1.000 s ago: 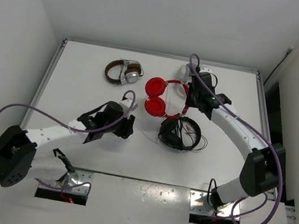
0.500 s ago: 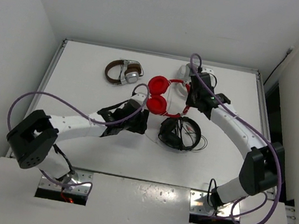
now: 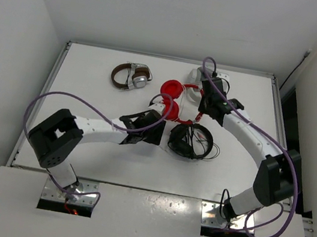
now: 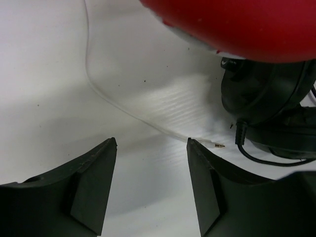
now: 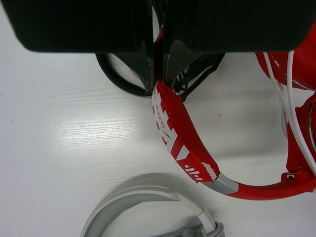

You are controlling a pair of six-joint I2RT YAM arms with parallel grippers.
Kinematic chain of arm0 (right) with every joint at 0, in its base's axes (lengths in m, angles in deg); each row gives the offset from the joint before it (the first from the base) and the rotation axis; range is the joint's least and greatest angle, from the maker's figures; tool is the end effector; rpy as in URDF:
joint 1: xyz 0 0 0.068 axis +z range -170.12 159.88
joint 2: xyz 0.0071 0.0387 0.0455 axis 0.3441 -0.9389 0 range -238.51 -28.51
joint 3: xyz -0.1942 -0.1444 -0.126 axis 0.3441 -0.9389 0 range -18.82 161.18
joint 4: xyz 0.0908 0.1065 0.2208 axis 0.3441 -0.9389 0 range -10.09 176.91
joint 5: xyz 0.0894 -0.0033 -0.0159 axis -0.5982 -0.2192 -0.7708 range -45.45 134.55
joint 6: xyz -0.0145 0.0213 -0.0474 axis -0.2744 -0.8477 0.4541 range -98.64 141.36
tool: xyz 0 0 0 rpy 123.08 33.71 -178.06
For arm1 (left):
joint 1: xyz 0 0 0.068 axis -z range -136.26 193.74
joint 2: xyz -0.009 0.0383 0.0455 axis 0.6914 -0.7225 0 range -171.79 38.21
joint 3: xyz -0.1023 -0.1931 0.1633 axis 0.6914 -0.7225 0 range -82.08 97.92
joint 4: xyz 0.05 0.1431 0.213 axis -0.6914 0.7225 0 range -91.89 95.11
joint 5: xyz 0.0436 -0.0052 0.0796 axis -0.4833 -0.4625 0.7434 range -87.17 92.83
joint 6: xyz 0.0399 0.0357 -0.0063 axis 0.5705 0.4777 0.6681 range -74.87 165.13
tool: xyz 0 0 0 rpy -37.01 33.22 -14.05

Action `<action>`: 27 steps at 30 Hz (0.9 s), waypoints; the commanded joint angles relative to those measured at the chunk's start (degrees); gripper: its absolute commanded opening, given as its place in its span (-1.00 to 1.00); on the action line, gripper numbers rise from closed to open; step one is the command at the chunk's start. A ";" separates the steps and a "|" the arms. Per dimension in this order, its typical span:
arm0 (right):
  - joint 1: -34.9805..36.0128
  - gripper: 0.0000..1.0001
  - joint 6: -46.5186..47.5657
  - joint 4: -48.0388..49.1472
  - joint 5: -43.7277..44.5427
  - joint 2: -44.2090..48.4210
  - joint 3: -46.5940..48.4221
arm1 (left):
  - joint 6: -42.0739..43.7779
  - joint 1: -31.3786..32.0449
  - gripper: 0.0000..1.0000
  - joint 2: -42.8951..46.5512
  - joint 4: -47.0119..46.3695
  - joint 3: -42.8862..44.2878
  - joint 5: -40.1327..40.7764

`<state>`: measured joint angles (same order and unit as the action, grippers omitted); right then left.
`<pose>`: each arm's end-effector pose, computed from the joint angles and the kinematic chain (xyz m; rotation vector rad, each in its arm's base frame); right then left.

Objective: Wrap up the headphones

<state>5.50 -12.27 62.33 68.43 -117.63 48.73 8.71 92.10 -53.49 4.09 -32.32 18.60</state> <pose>0.3124 0.1339 0.2664 0.3533 2.2636 0.0347 0.2216 -0.2347 0.1779 0.1222 2.3962 -0.3761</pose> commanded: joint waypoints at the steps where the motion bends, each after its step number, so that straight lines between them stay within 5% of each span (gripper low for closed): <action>1: 0.12 -1.00 -3.02 3.66 0.73 0.62 3.55 | -1.02 0.60 0.29 -1.98 -0.44 3.06 1.81; 27: -0.40 -1.00 -4.08 3.66 -1.99 -0.44 3.03 | -2.16 2.71 0.31 -9.37 -0.97 5.44 3.48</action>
<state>5.44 -13.84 61.96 68.10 -118.59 48.73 7.40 94.09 -61.89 4.40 -28.65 21.37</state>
